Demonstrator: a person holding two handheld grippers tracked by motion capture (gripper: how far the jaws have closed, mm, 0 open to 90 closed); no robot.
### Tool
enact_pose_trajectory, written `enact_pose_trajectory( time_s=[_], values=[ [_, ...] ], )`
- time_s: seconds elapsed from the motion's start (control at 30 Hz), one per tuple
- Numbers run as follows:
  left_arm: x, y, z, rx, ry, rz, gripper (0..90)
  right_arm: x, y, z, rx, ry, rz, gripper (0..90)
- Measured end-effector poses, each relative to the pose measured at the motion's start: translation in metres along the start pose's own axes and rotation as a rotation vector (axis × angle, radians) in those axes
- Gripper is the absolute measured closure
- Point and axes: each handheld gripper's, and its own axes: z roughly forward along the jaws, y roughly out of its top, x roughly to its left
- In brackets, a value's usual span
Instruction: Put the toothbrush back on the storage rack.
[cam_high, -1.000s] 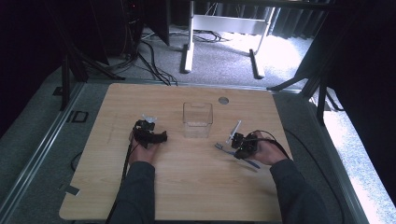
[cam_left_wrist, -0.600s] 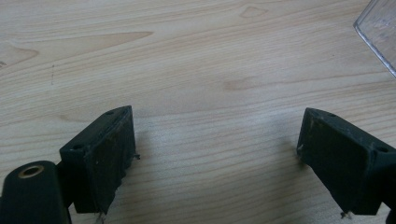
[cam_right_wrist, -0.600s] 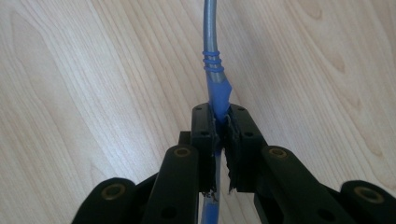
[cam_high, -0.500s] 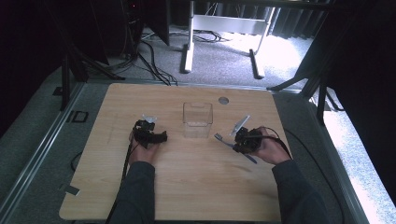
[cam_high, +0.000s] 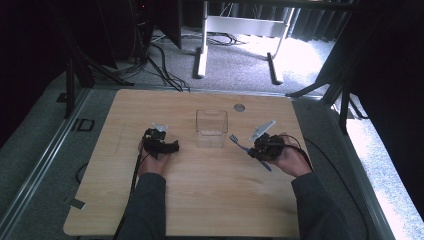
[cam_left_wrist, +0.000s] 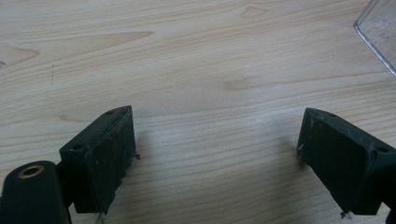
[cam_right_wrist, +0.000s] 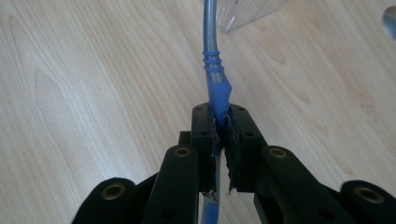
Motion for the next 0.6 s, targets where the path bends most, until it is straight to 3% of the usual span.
enact_pose_trajectory(
  time_s=[0.6],
  values=[
    [0.0, 0.0, 0.0, -0.001, 0.0, -0.001, 11.8, 0.0, 0.002, -0.016, -0.148, -0.039, 0.042, 82.5]
  ],
)
